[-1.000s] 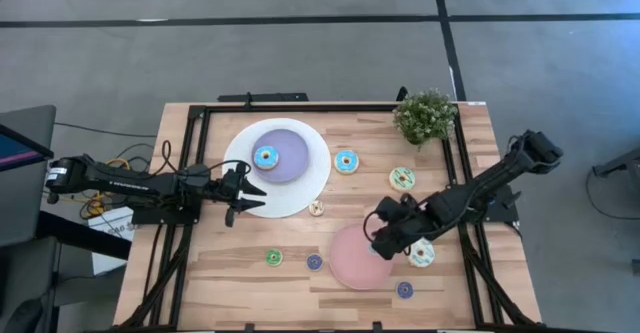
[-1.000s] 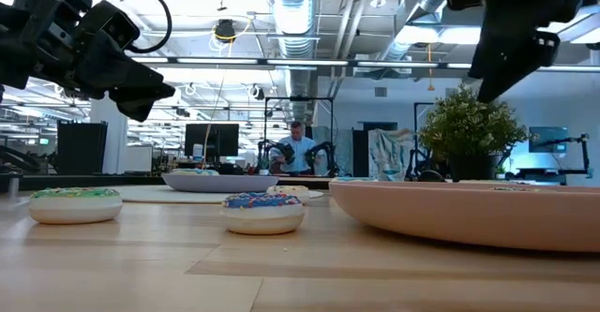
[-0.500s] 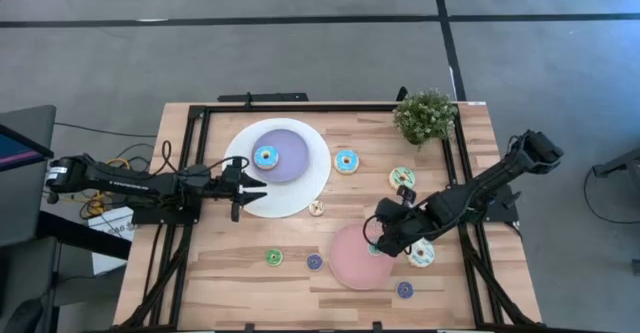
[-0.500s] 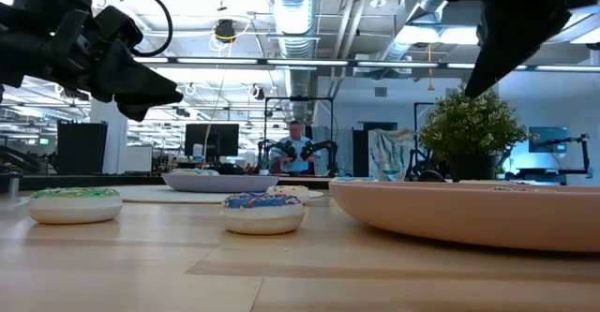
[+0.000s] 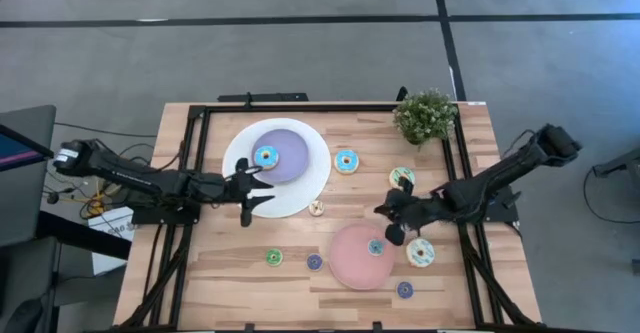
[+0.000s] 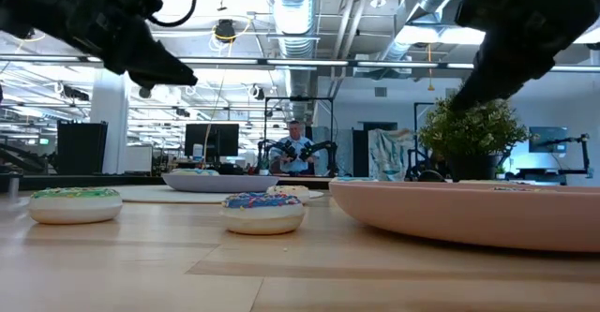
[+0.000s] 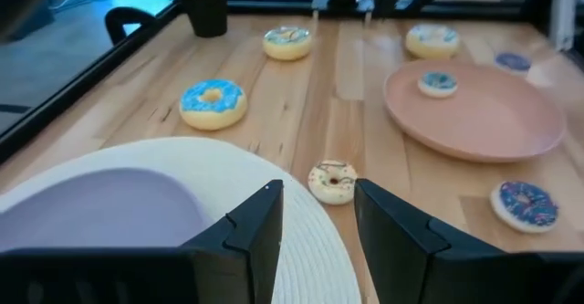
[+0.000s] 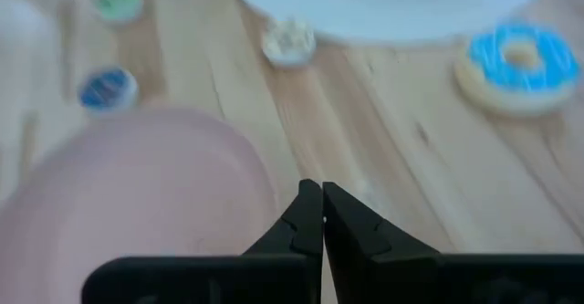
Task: Pick & Place donuts
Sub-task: Put the small white donut on the pink plate
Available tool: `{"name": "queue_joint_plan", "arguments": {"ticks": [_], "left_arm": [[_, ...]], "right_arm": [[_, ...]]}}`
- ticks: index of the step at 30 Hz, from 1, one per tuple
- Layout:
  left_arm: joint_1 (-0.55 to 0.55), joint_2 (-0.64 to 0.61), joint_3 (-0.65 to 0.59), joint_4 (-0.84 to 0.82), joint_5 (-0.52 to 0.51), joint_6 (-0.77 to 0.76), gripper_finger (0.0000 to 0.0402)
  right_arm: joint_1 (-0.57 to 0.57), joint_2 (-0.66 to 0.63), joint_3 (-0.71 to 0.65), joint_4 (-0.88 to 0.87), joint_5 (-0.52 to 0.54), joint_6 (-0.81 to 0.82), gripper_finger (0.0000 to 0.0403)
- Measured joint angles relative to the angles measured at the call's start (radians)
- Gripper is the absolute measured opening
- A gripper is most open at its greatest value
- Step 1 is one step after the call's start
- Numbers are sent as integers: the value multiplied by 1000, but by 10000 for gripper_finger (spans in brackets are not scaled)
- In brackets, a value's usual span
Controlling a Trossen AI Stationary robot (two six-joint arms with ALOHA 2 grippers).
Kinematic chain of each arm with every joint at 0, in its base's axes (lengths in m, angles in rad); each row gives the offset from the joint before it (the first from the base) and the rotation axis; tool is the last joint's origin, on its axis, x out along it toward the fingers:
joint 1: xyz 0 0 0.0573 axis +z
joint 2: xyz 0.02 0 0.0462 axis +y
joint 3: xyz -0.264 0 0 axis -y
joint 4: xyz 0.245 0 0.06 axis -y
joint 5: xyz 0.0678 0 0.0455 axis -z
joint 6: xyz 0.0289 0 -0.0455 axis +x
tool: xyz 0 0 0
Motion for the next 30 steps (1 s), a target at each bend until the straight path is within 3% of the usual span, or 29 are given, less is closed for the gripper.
{"name": "queue_joint_plan", "arguments": {"ticks": [7, 10, 19, 30], "left_arm": [[-77, 98, 56, -20, -90, -16, 132], [-104, 137, 74, -19, -129, -19, 132], [-142, 227, 166, -40, -188, -20, 132], [-209, 421, 377, -294, -250, -152, 132]], "right_arm": [[-58, -153, -252, 532, -3, -260, 1], [-81, -170, -310, 668, -4, -363, 1], [-116, -169, -322, 649, -6, -363, 1], [-115, -169, -321, 536, -7, -319, 1]]}}
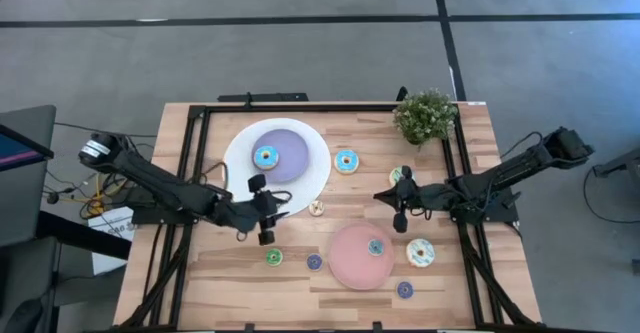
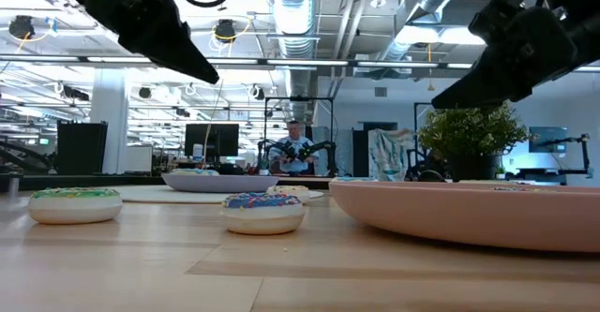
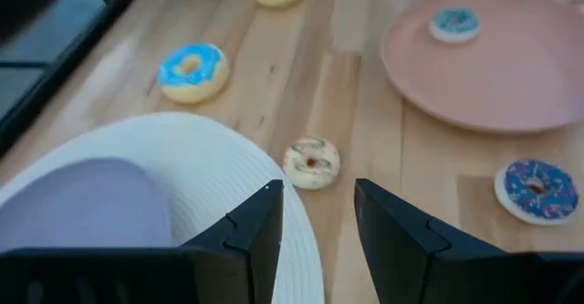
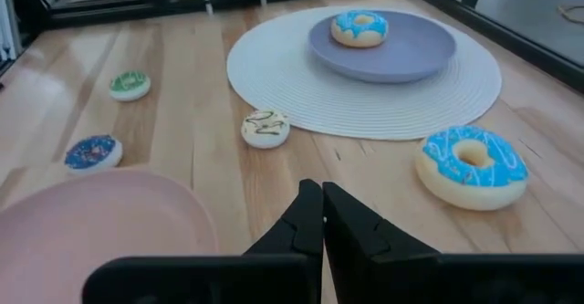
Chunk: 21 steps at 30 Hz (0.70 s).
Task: Pick & Place donuts
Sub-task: Put the small white donut on the pink plate
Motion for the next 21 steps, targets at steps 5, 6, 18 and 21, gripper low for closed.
{"name": "queue_joint_plan", "arguments": {"ticks": [5, 6, 18, 21], "left_arm": [[-43, 146, 140, -170, -78, -76, 132], [-50, 177, 171, -195, -79, -89, 132], [-40, 436, 446, -307, -31, -37, 132], [-26, 463, 475, -307, -21, 32, 132]], "right_arm": [[1, 0, 0, 0, 0, 2, 1], [1, 0, 0, 0, 0, 2, 1], [1, 0, 0, 1, -5, 4, 1], [1, 0, 0, 1, -5, 4, 1]]}}
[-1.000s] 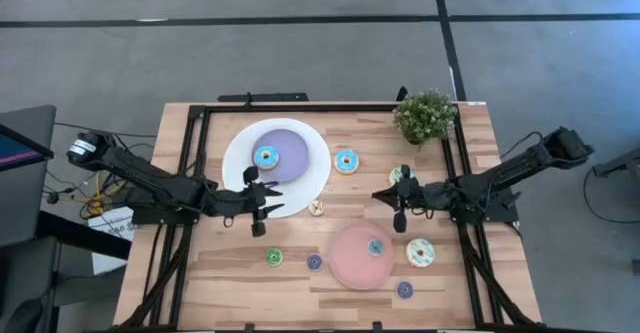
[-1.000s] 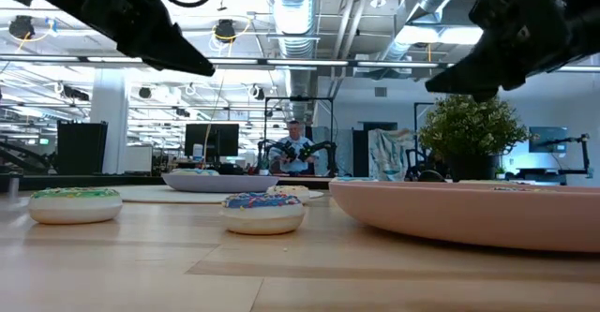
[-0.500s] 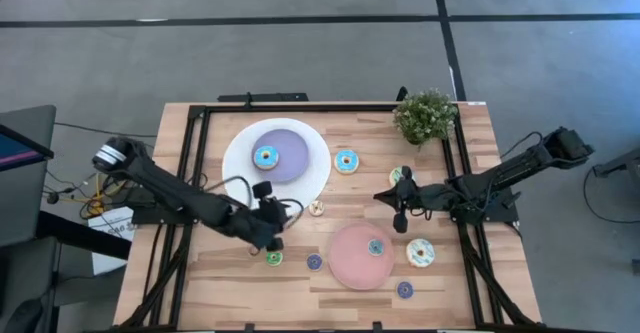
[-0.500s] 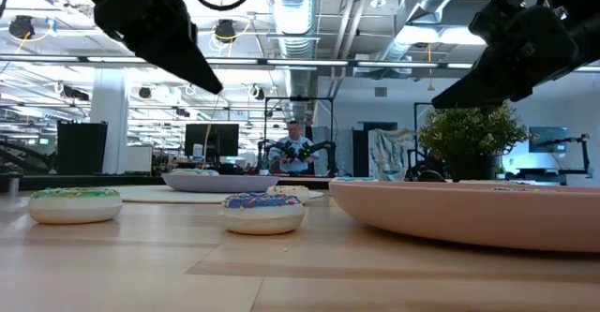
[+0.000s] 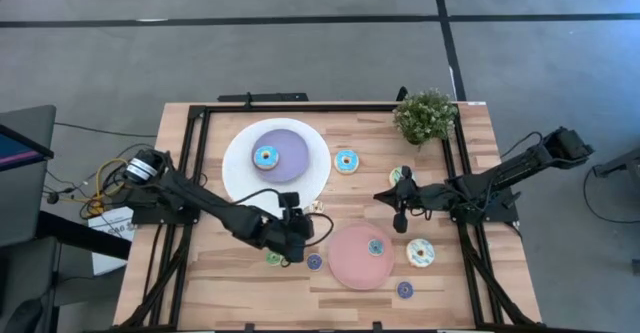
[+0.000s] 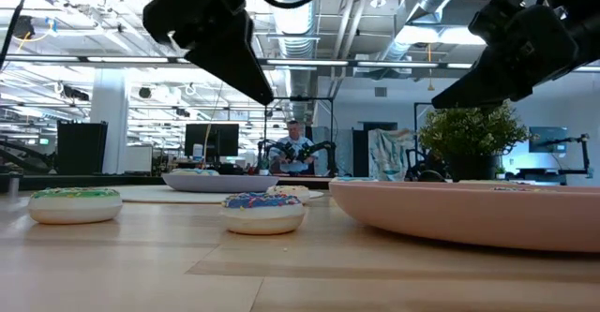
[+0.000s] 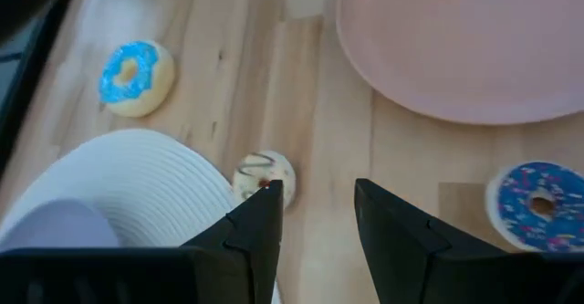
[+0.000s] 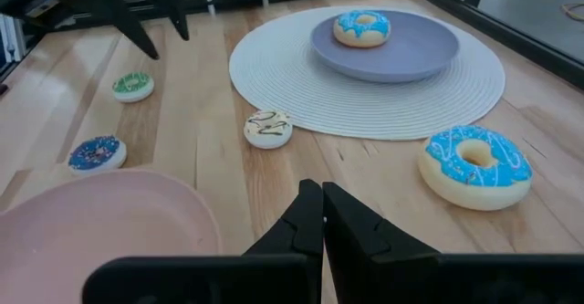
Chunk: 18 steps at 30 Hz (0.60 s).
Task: Pick & Place donuts
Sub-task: Put the small white donut on the pink plate
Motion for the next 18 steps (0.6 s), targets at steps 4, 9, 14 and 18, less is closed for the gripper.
{"name": "queue_joint_plan", "arguments": {"ticks": [4, 9, 14, 18], "left_arm": [[15, 3, 5, 1, 14, -1, 132], [35, 3, 5, 3, 33, 14, 132], [76, 3, 5, -1, 26, -9, 134], [130, 3, 5, -21, 123, -25, 155]], "right_arm": [[0, 0, 0, 2, 0, 0, 1], [0, 0, 0, 2, 0, 0, 1], [0, 0, 0, 2, 0, 0, 1], [0, 0, 0, 1, 0, 0, 1]]}}
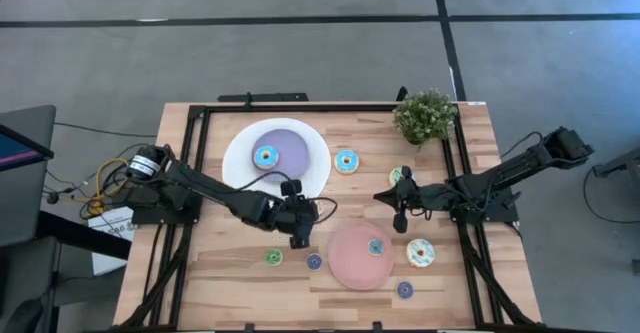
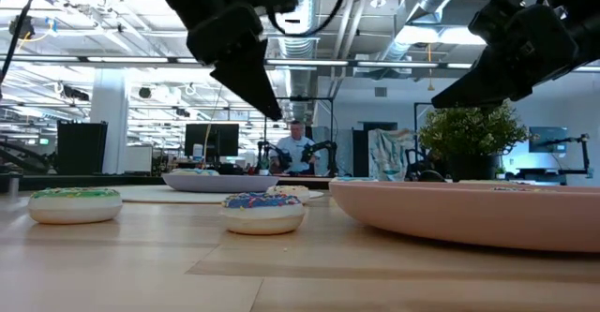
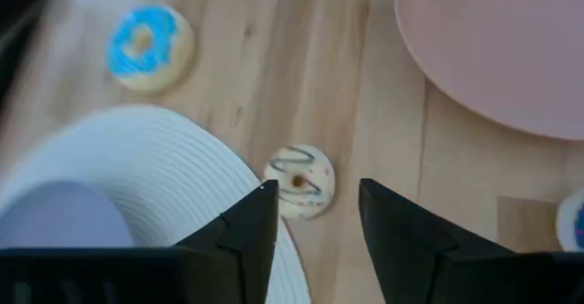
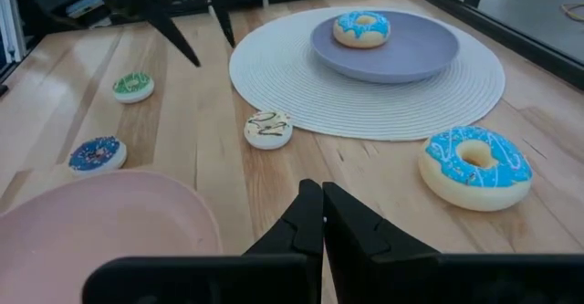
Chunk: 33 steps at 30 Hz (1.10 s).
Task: Pick & Place donuts
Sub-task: Put the small white donut on the pink plate
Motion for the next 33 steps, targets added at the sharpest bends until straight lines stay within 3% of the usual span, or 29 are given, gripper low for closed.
{"name": "queue_joint_plan", "arguments": {"ticks": [6, 13, 17, 33], "left_arm": [[102, 0, 0, 3, 236, -7, 215], [134, 0, -1, 3, 230, 17, 272], [136, 20, -34, 82, 158, -14, 293], [154, 190, -34, 185, 182, 61, 299]], "right_arm": [[0, 0, 0, -1, 1, 0, 1], [0, 0, 0, -1, 5, 0, 1], [0, 0, 0, -1, 6, 0, 1], [-2, 0, 2, -22, 7, 17, 1]]}}
